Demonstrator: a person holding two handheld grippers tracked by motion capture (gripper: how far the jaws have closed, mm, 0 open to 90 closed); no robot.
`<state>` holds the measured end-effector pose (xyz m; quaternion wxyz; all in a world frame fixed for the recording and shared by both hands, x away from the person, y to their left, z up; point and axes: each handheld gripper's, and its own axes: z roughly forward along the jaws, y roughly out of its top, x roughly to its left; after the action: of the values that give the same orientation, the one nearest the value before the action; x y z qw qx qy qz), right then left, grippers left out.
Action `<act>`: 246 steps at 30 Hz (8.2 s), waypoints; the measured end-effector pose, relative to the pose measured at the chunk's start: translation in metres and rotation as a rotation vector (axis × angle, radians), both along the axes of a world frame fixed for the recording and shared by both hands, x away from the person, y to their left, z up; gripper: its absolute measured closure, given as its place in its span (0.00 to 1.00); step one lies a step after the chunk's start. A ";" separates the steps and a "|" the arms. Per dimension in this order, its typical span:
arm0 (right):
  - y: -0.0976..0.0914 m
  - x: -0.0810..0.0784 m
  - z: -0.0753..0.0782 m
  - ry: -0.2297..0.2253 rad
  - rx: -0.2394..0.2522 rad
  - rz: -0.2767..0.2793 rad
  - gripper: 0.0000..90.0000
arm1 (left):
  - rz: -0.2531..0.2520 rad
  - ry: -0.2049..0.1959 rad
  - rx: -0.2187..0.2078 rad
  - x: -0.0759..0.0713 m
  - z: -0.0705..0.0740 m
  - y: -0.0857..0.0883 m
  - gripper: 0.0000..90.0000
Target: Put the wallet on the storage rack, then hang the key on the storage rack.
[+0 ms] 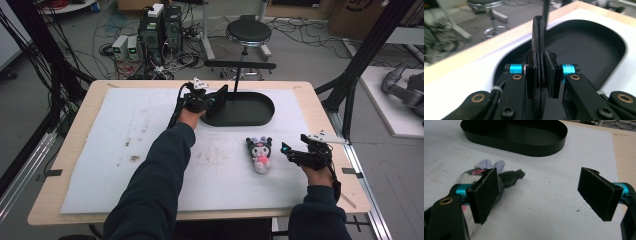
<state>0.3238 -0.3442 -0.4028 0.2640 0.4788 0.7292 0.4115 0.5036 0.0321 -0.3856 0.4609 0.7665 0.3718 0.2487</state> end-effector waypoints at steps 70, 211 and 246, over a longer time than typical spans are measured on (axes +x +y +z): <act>0.015 0.002 0.001 0.000 -0.023 0.039 0.20 | 0.018 -0.044 -0.238 -0.091 0.014 0.092 0.22; 0.079 0.188 0.080 0.179 -0.291 -0.210 0.39 | 0.149 -0.075 -0.251 -0.163 -0.040 0.205 0.23; 0.053 0.137 0.128 0.059 -0.116 -0.047 0.22 | 0.154 -0.073 -0.277 -0.164 -0.039 0.206 0.23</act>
<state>0.4609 -0.2913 -0.2750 0.2792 0.4916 0.7479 0.3478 0.3400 0.2379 -0.4247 0.5549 0.6554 0.4433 0.2571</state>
